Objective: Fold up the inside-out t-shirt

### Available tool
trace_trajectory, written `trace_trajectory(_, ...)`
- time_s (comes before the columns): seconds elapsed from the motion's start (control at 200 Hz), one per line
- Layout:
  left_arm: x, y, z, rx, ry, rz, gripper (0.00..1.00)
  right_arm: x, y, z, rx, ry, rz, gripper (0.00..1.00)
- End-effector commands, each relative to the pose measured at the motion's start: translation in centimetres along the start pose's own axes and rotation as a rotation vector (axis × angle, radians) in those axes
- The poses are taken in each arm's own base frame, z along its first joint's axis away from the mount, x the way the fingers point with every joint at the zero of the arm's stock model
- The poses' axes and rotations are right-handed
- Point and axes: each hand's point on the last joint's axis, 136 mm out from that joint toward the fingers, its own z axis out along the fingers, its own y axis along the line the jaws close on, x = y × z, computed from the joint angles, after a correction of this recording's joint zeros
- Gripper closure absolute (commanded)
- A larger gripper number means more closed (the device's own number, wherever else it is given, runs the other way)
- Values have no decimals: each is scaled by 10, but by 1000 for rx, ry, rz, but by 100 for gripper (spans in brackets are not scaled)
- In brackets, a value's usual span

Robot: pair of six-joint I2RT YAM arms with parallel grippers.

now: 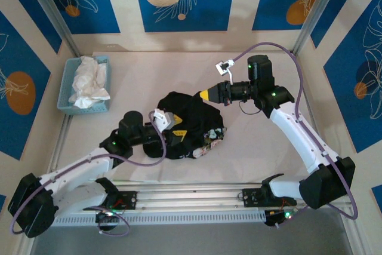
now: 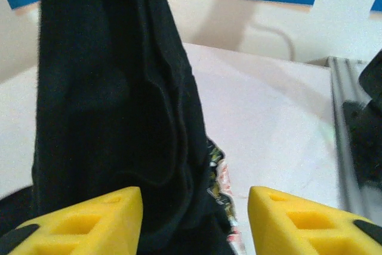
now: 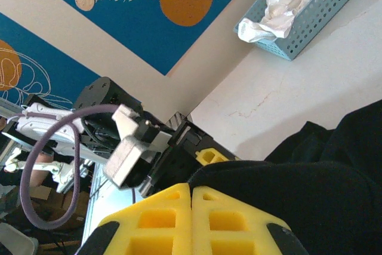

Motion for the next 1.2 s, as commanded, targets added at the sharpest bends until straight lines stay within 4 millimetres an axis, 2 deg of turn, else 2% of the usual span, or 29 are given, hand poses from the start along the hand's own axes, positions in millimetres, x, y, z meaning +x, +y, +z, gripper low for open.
trace_trajectory(0.0,-17,7,3,-38,-66,223,47,0,4,0,-28,10,2,100)
trace_trajectory(0.165,-14,8,13,-18,-59,270,43,1,1,1,-31,13,8,100)
trace_trajectory(0.445,-16,10,31,29,-71,264,44,0,-1,4,-38,17,16,100)
trace_trajectory(0.735,-2,0,35,96,-57,163,65,-4,-3,4,-31,14,11,100)
trace_trajectory(0.865,0,-4,30,105,-44,100,80,-8,-5,3,-15,12,8,100)
trace_trajectory(1.005,-16,-11,21,121,-87,-13,100,-8,-18,10,81,14,1,100)
trace_trajectory(1.195,-74,-1,-2,65,-234,-270,100,-10,-34,20,205,-7,-27,100)
